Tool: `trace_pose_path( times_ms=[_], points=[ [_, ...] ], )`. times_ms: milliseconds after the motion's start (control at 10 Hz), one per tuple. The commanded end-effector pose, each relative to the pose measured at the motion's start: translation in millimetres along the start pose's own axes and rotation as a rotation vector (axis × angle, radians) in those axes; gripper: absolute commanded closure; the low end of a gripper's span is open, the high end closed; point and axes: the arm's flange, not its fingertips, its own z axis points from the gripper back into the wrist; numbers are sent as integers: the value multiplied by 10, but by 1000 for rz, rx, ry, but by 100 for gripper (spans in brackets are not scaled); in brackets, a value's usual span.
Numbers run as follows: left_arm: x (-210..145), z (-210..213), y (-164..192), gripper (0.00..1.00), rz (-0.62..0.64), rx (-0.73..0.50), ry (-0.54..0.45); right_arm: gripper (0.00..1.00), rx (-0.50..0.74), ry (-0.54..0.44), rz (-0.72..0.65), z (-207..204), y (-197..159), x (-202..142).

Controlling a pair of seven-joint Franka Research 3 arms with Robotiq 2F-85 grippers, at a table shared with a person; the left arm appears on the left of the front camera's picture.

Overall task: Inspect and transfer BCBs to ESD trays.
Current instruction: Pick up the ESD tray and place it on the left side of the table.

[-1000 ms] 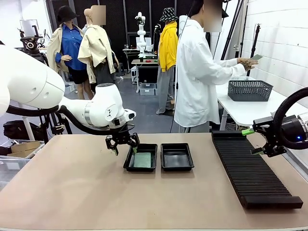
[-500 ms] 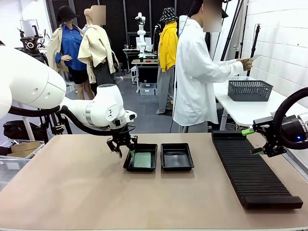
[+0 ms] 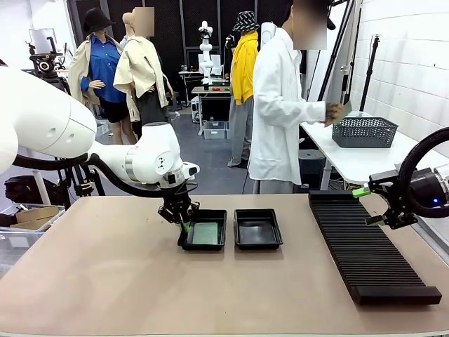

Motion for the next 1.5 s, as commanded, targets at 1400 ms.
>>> trace_pose_path(
  times_ms=[1400],
  points=[
    [0, 0, 0, 100, 0, 0, 0, 0, 0, 4, -50, 256, -47, -552]
  ],
)
